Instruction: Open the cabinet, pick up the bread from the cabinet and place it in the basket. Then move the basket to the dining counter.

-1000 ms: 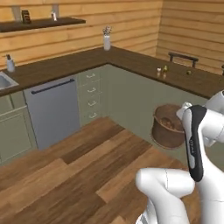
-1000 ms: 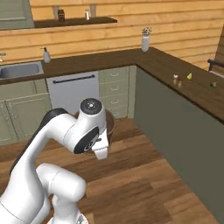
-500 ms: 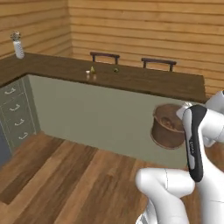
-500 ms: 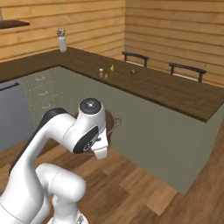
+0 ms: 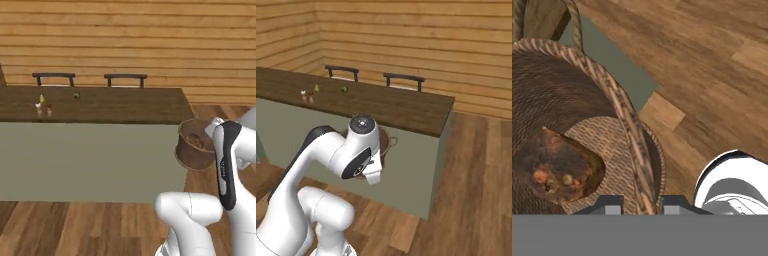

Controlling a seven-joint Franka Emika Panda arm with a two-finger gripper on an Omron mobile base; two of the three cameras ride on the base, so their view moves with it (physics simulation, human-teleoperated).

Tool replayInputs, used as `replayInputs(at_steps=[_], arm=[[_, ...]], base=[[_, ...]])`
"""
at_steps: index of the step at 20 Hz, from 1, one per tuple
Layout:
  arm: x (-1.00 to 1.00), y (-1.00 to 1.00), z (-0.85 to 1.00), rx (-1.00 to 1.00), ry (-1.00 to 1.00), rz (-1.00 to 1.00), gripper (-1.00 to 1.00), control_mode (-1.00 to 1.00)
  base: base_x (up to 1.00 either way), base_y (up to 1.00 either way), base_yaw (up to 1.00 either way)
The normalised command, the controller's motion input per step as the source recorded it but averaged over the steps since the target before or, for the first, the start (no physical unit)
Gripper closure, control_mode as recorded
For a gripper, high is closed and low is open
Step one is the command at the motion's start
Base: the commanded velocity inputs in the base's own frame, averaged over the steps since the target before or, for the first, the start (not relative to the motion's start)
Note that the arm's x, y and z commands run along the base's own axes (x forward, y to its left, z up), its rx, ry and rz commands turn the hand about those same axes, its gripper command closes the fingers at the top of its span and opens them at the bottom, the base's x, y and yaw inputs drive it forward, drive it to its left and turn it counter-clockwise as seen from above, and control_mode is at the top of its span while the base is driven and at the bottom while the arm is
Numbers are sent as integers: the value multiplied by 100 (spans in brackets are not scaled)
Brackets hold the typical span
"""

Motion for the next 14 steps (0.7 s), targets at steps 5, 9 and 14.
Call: replayInputs(at_steps=[5,9,14], arm=[[0,0,0,0,0,0,100,100],[0,0,0,0,0,0,100,100],[0,0,0,0,0,0,100,100]], base=[[100,99,-13],[100,70,-7],[100,29,-3]])
